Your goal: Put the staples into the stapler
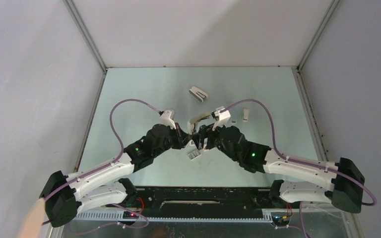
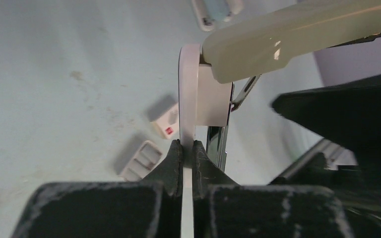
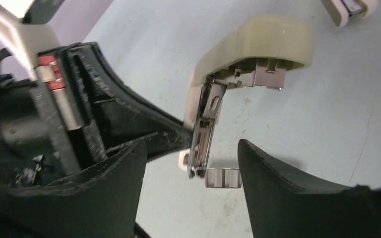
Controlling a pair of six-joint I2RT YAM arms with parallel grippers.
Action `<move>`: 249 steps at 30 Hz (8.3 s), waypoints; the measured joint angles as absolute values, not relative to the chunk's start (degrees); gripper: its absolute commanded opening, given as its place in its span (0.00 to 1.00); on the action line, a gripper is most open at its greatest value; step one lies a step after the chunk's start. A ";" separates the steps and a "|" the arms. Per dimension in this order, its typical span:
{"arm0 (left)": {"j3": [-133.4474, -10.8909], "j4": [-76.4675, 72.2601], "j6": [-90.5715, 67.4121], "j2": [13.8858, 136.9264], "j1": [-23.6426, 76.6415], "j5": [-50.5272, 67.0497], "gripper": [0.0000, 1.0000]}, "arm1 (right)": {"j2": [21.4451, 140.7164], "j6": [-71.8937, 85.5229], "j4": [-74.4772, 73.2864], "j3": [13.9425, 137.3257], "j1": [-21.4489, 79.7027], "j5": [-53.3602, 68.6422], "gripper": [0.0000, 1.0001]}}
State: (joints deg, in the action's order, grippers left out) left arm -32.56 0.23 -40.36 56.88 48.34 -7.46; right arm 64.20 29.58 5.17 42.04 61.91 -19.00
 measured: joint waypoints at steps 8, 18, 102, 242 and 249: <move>-31.55 -5.54 -45.52 56.40 48.34 -2.24 0.00 | 69.45 30.33 11.27 42.04 63.33 -28.49 0.56; -29.34 -8.93 -48.97 56.23 48.29 1.32 0.00 | 72.73 30.24 16.34 42.02 63.92 -32.49 0.25; -43.79 35.70 -18.28 28.97 28.49 -21.26 1.00 | 92.62 1.61 -9.91 75.24 45.19 -4.25 0.73; -34.89 -13.37 -31.40 48.36 45.67 11.31 0.00 | 48.73 16.88 -2.39 39.11 57.19 -3.51 0.68; -33.56 -18.26 -25.85 48.31 45.67 21.10 0.00 | 45.15 16.88 -4.84 39.09 46.52 16.38 0.69</move>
State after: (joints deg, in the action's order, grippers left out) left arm -33.56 -18.26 -25.85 48.31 45.67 21.10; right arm 45.15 16.88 -4.84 39.09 46.52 16.38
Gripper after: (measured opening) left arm 0.367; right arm 0.678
